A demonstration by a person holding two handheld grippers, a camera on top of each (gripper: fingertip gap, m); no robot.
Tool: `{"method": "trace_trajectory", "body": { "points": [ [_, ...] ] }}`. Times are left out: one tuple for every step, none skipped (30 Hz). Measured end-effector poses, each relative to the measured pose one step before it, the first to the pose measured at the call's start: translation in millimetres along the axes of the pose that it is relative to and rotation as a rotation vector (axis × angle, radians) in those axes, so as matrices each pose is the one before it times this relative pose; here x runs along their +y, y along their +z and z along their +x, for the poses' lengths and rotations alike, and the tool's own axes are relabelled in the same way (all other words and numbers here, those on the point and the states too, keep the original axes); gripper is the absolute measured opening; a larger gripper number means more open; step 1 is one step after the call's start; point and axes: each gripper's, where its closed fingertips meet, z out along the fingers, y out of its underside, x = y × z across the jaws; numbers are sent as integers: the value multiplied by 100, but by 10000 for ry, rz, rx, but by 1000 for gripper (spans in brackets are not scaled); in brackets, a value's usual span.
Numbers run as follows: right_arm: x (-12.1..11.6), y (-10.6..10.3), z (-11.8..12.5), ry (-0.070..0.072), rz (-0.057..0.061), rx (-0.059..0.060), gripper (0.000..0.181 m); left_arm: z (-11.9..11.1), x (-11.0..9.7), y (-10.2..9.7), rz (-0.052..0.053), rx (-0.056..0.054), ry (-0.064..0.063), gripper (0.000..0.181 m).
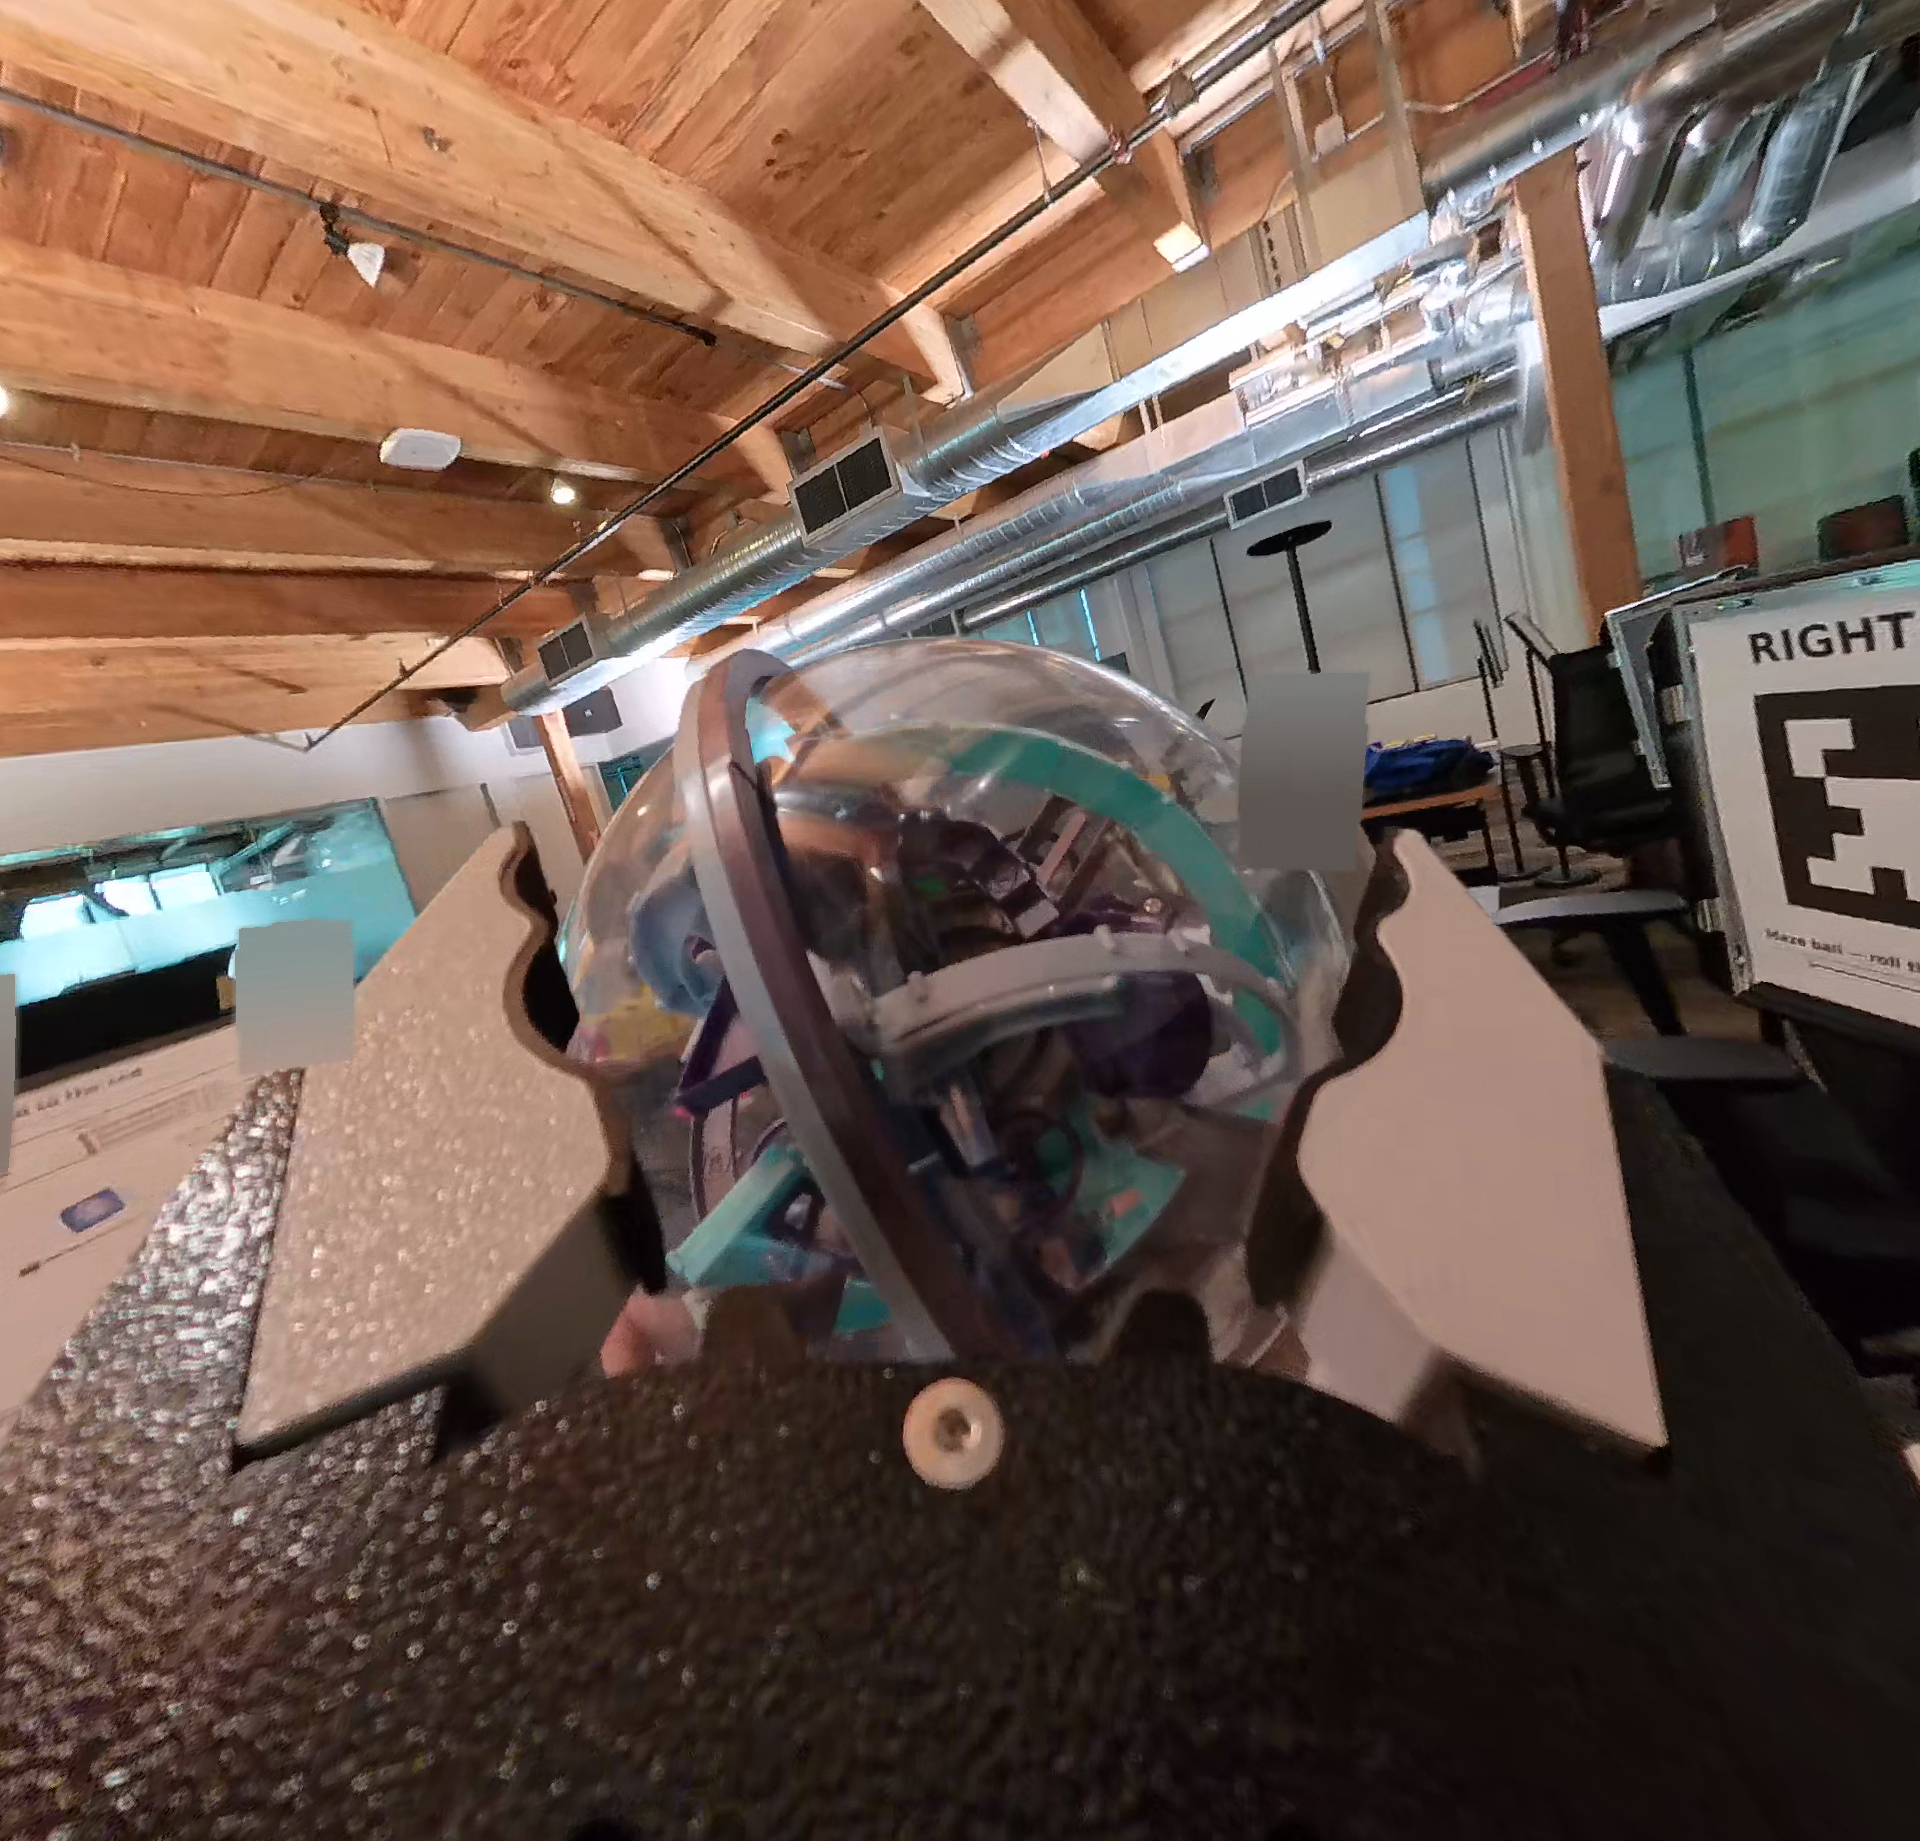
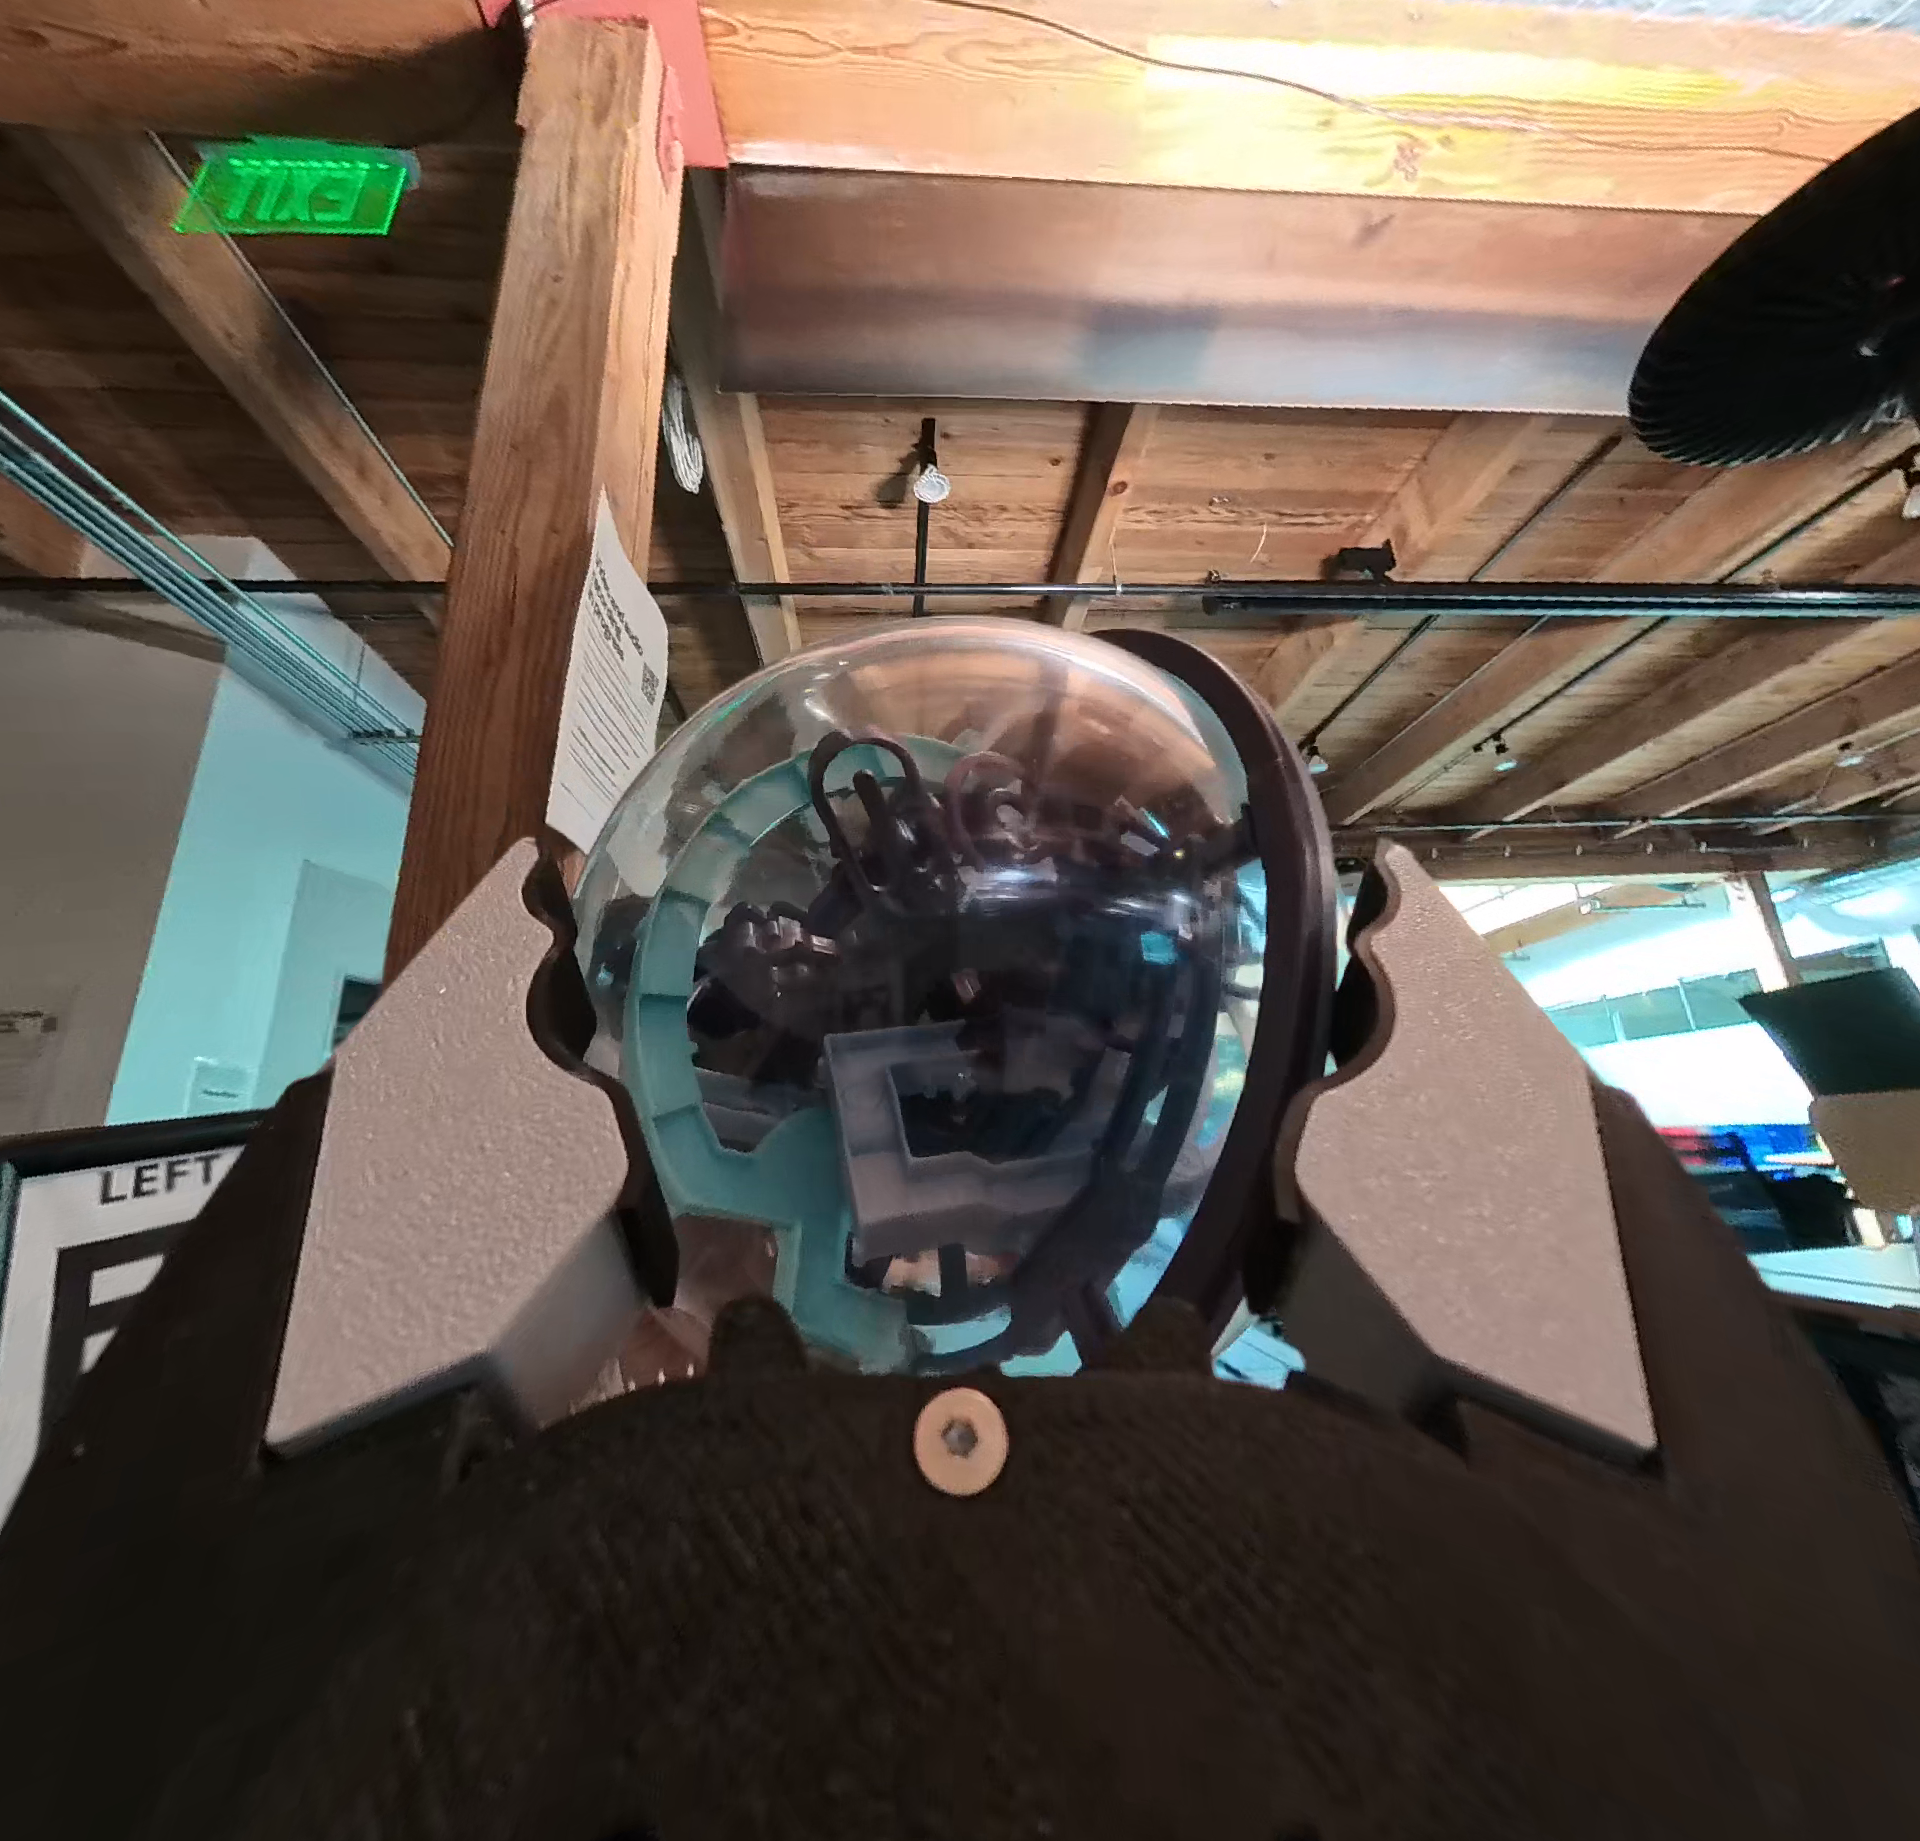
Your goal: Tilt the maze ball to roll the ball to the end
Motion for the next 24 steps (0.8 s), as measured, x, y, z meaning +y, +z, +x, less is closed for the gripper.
{"method": "trace_trajectory", "body": {
  "points": [
    [-76,50,-173,-162,10,-106,143,156,-185,-60,177,90,167,146],
    [-127,61,-262,-185,25,-137,143,237,-239,-55,183,96,242,146],
    [-172,74,-344,-193,42,-170,143,315,-263,-63,162,100,271,147],
    [-184,81,-387,-193,39,-181,143,345,-296,-57,151,99,284,147],
    [-207,94,-411,-189,29,-177,143,351,-317,-55,146,100,278,146],
    [-245,110,-484,-231,39,-202,143,401,-380,-67,185,128,286,146],
    [-282,110,-559,-306,49,-238,143,424,-460,-70,234,153,287,146],
    [-305,105,-589,-336,39,-244,143,435,-426,-55,223,163,260,146],
    [-297,104,-551,-315,22,-221,143,385,-371,-24,167,149,202,146],
    [-287,96,-455,-255,18,-178,143,342,-322,7,131,128,159,146],
    [-273,86,-386,-206,29,-147,143,292,-298,36,102,99,143,146],
    [-243,73,-304,-151,39,-116,143,223,-239,43,68,74,115,146],
    [-198,46,-220,-101,44,-82,143,171,-185,54,29,52,78,146],
    [-169,26,-169,-74,52,-68,143,153,-162,66,29,56,86,146],
    [-169,23,-210,-102,81,-95,143,195,-204,31,63,80,136,146],
    [-172,8,-244,-132,95,-111,143,195,-200,20,57,75,138,146],
    [-152,23,-217,-115,75,-98,143,187,-182,22,44,75,133,145],
    [-184,12,-256,-139,91,-126,143,213,-215,39,60,87,159,146],
    [-210,24,-255,-141,108,-133,143,196,-208,58,40,67,154,146],
    [-173,11,-142,-70,99,-96,143,117,-138,100,-18,28,126,145],
    [-166,-22,-29,10,121,-80,143,94,-69,156,-81,7,113,145],
    [-143,-88,71,70,154,-77,143,63,22,218,-146,-19,127,146],
    [-71,-132,258,188,141,-15,143,-58,184,262,-268,-82,74,146],
    [7,-181,453,316,137,68,143,-148,348,305,-364,-131,22,146]
  ]
}}
